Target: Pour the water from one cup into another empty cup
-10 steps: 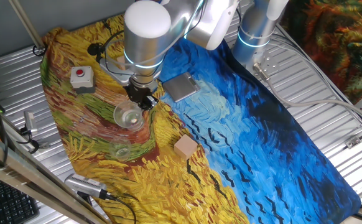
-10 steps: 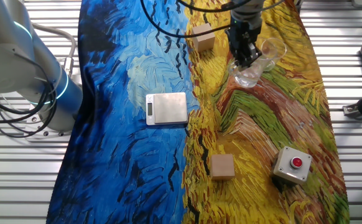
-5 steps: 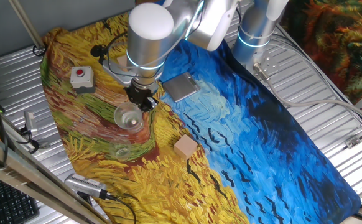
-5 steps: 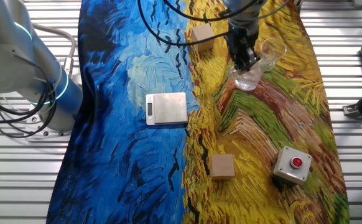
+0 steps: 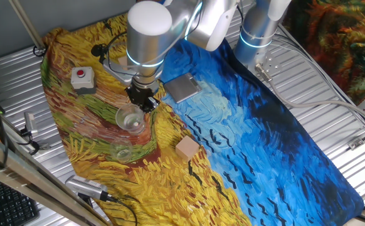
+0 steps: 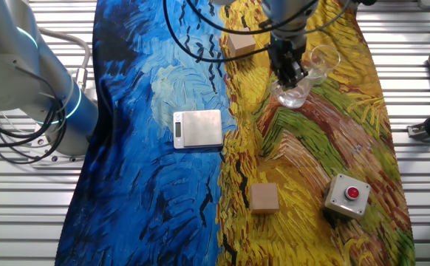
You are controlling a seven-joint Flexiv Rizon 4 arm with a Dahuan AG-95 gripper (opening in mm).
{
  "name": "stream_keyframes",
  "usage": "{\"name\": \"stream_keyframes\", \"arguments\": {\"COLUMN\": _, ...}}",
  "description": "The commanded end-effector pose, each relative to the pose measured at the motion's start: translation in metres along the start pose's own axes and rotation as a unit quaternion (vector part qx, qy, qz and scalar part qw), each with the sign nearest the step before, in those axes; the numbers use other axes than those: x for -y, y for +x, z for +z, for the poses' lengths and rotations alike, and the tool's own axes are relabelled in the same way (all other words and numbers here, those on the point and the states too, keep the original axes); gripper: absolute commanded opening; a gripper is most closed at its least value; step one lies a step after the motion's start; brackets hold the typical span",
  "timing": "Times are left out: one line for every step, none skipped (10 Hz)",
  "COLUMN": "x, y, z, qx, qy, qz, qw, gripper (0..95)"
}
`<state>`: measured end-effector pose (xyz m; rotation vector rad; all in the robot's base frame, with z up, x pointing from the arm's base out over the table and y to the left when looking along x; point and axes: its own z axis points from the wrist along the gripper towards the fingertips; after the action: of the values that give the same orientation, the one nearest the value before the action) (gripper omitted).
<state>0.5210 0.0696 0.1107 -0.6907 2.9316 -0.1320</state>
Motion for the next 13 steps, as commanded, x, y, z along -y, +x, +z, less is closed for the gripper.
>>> {"name": "stream_keyframes", "arguments": {"x": 0.0, "y": 0.0, "z": 0.002, "qx": 0.005, "qy": -0.008, "qz": -0.001, "qw": 1.0, "gripper": 0.0}}
{"name": "stream_keyframes", "arguments": {"x": 0.0, "y": 0.0, "z": 0.003, "qx": 0.004, "qy": -0.011, "qz": -0.003, "qw": 0.9999, "gripper": 0.0}}
{"name": "stream_keyframes", "arguments": {"x": 0.0, "y": 0.0, "z": 0.003, "qx": 0.004, "qy": -0.013, "qz": -0.004, "qw": 0.9999, "gripper": 0.0}}
{"name": "stream_keyframes", "arguments": {"x": 0.0, "y": 0.0, "z": 0.005, "qx": 0.006, "qy": -0.018, "qz": -0.006, "qw": 0.9998, "gripper": 0.0}}
{"name": "stream_keyframes", "arguments": {"x": 0.0, "y": 0.001, "z": 0.006, "qx": 0.006, "qy": -0.02, "qz": -0.007, "qw": 0.9998, "gripper": 0.0}}
{"name": "stream_keyframes", "arguments": {"x": 0.0, "y": 0.001, "z": 0.007, "qx": 0.009, "qy": -0.025, "qz": -0.004, "qw": 0.9996, "gripper": 0.0}}
{"name": "stream_keyframes", "arguments": {"x": 0.0, "y": 0.001, "z": 0.008, "qx": 0.009, "qy": -0.026, "qz": -0.004, "qw": 0.9996, "gripper": 0.0}}
{"name": "stream_keyframes", "arguments": {"x": 0.0, "y": 0.001, "z": 0.009, "qx": 0.01, "qy": -0.026, "qz": -0.006, "qw": 0.9996, "gripper": 0.0}}
{"name": "stream_keyframes", "arguments": {"x": 0.0, "y": 0.001, "z": 0.011, "qx": 0.009, "qy": -0.026, "qz": -0.008, "qw": 0.9996, "gripper": 0.0}}
{"name": "stream_keyframes", "arguments": {"x": 0.0, "y": 0.002, "z": 0.013, "qx": 0.013, "qy": -0.026, "qz": -0.009, "qw": 0.9995, "gripper": 0.0}}
{"name": "stream_keyframes", "arguments": {"x": 0.0, "y": 0.002, "z": 0.015, "qx": 0.016, "qy": -0.026, "qz": -0.009, "qw": 0.9995, "gripper": 0.0}}
{"name": "stream_keyframes", "arguments": {"x": 0.0, "y": 0.002, "z": 0.016, "qx": 0.015, "qy": -0.027, "qz": -0.01, "qw": 0.9995, "gripper": 0.0}}
{"name": "stream_keyframes", "arguments": {"x": 0.0, "y": 0.002, "z": 0.017, "qx": 0.016, "qy": -0.026, "qz": -0.011, "qw": 0.9995, "gripper": 0.0}}
